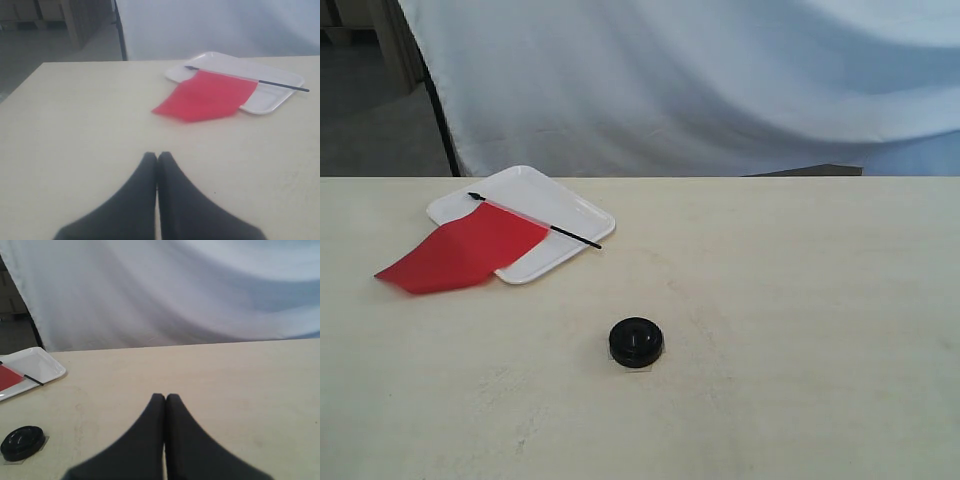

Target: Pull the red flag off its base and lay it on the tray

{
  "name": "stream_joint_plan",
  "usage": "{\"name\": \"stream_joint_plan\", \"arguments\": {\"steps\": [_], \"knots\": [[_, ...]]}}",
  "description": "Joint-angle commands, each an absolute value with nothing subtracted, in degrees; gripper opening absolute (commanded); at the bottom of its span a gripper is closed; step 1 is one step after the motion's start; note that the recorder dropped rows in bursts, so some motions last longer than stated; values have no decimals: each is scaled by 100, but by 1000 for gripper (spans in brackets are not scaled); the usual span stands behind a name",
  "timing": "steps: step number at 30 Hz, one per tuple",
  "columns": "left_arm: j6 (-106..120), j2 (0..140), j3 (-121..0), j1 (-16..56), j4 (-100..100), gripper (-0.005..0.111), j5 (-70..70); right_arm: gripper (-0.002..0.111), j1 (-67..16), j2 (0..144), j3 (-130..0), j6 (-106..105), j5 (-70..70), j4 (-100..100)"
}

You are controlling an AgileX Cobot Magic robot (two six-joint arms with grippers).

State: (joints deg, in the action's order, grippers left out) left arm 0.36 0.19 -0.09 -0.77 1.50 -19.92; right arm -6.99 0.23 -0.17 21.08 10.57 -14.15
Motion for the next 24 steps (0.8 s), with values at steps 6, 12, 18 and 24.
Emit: {"name": "stream_joint_plan", "arguments": {"steps": [6, 12, 18, 24], "knots": [[0, 0, 0, -61, 165, 0, -1966, -1, -714, 0, 0, 2029, 1149, -1445], [0, 0, 0, -61, 165, 0, -1966, -1, -714, 0, 0, 2029, 1149, -1445], [0, 0, 0, -61, 165, 0, -1966, -1, -714, 0, 0, 2029, 1149, -1445], [0, 0, 0, -61, 165, 0, -1966, -1, -714, 0, 0, 2029, 1149, -1445]]}}
